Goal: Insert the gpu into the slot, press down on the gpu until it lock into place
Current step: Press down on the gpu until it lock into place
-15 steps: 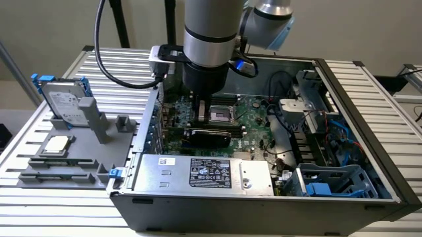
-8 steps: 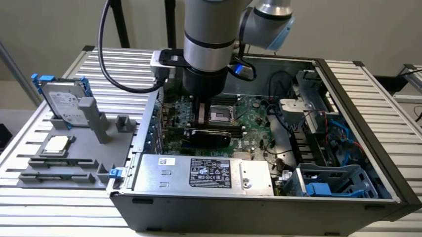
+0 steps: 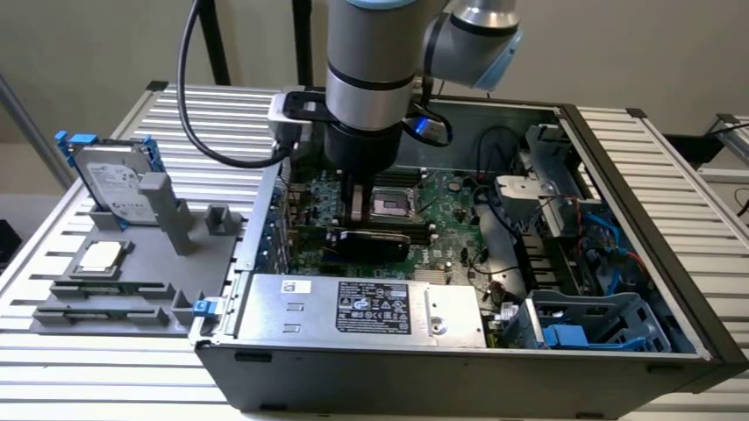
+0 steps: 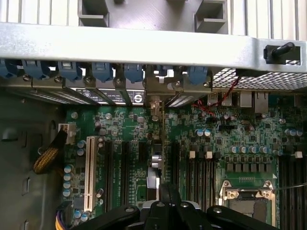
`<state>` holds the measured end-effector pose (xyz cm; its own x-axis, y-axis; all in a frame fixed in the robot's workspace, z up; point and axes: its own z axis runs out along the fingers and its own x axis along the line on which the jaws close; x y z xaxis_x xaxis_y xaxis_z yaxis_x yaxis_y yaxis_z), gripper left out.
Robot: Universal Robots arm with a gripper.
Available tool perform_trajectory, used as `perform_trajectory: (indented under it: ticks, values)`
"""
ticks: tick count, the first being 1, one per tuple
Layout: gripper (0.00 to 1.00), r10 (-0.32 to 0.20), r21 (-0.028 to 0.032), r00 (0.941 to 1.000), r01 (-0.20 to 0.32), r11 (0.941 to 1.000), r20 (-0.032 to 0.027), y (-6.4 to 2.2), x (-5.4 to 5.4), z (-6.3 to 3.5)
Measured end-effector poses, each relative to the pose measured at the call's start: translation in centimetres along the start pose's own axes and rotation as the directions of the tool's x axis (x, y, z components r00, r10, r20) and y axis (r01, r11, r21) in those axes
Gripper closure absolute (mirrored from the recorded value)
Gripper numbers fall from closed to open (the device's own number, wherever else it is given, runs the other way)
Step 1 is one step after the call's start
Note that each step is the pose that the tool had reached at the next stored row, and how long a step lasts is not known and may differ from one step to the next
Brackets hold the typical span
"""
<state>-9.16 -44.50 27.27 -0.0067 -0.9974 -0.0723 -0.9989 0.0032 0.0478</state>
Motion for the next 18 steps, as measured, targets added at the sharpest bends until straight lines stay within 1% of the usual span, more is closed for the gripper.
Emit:
perform_trajectory:
  ticks: [4,5,8,12,13,14,15,18]
  values:
    - [0.89,0.0,-0.0005,1.0,0.0,1.0,-0.0009,0.06,0.0,0.28]
    - [0.89,0.0,0.0,1.0,0.0,1.0,-0.0001,0.07,0.0,0.4]
    - [0.89,0.0,-0.0006,1.0,0.0,1.0,-0.0012,0.1,-0.1,0.6]
    - [0.89,0.0,-0.0003,1.0,0.0,1.0,0.0003,0.1,-0.1,0.63]
    - [0.89,0.0,0.0,1.0,0.0,1.0,0.0021,0.11,-0.1,0.48]
    - [0.89,0.0,-0.0006,1.0,0.0,1.0,0.0024,0.13,-0.1,0.17]
    - [0.89,0.0,-0.0028,1.0,0.0,1.0,0.0005,0.15,-0.2,-0.27]
    - [0.89,0.001,-0.0053,1.0,-0.001,1.0,0.0001,0.2,-0.2,-1.34]
